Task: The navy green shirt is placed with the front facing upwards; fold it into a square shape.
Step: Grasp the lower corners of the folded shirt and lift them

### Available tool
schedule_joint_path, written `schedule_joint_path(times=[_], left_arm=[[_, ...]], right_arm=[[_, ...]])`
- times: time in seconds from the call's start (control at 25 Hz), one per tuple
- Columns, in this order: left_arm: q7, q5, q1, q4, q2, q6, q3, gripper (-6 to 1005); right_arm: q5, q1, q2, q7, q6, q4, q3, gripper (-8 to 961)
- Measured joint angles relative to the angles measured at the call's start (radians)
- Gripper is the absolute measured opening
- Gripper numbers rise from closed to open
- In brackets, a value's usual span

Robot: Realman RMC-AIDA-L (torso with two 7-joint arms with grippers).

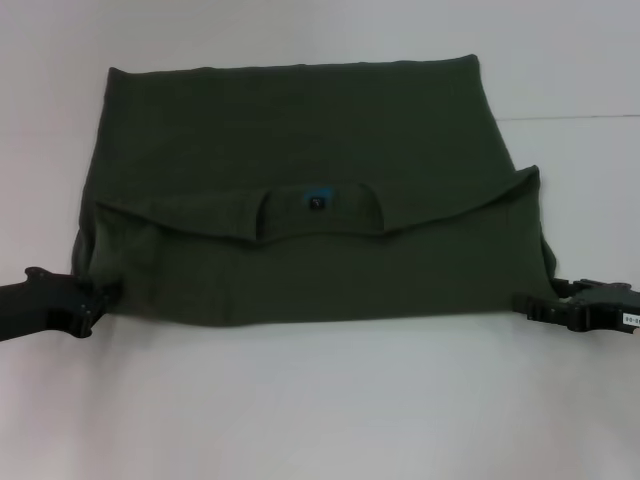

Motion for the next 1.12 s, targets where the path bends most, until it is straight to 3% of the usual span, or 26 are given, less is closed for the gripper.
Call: schedule_joint_path(times=[0.32,0.44,0.64,0.88,1.08,1.12], left_arm=[[0.001,-0.001,0.000,0.001,0.000,0.002,0.000,34],[0.001,-0.001,0.000,0.002,-0.001,0.005,0.000,34],[0.001,-0.002,-0.005,0.007,-0.004,0.008,0.000,34],[-0.001,-0.002,-0.004,0.044,-0.026,0.021,0.000,33],[-0.003,-0.002,0.002,0.086,-0.041,0.067,0.000,33],[-0.003,-0.002,0.002,0.089,-0.042,0.081,0.000,33]], right_arm=[[0.000,0.000,0.002,0.017,0.020,0.002,-0.009,815],[0.000,-0.003,0.001,0.018,0.026,0.002,-0.030,636],[0.000,-0.007,0.004,0.016,0.026,0.003,-0.067,521],[0.004,-0.019,0.007,0.004,0.012,-0.003,-0.062,383],[0.029,-0.031,-0.001,-0.013,-0.021,-0.005,-0.058,157],[0.038,-0.034,-0.004,-0.015,-0.026,-0.005,-0.057,148]])
